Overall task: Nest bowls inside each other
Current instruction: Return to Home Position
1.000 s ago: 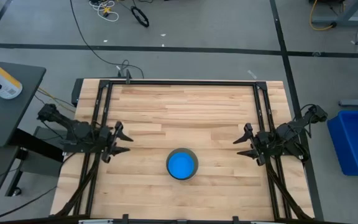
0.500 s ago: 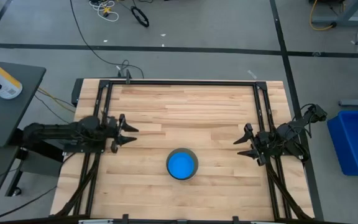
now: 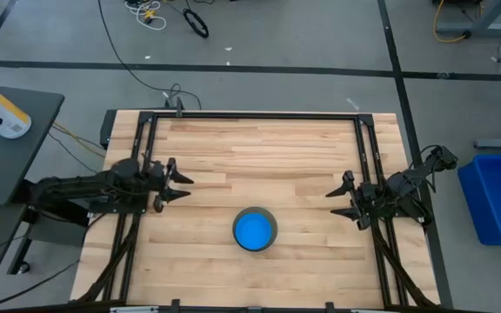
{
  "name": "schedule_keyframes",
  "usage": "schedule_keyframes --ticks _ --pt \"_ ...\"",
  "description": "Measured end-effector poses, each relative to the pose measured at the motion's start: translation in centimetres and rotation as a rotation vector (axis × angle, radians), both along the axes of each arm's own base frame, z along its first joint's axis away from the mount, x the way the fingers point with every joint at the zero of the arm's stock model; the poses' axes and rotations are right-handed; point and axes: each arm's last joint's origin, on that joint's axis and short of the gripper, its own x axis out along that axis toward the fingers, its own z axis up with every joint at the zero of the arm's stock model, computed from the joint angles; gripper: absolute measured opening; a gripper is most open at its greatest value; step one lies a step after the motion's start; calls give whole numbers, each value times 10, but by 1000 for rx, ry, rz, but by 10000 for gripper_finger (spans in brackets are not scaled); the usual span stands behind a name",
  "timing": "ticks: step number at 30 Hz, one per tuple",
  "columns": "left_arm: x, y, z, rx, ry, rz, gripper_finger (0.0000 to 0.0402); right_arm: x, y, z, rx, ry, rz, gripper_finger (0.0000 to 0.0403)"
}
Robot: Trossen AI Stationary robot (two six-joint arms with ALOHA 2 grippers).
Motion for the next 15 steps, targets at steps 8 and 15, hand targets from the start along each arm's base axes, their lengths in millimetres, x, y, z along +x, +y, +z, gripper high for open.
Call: schedule_keyframes --ticks 8,15 --pt "-2 -1 2 3 -29 -43 206 0 -1 1 -44 -21 -50 265" --pt "-2 -2 3 3 -30 -50 206 2 3 1 -104 -130 95 275"
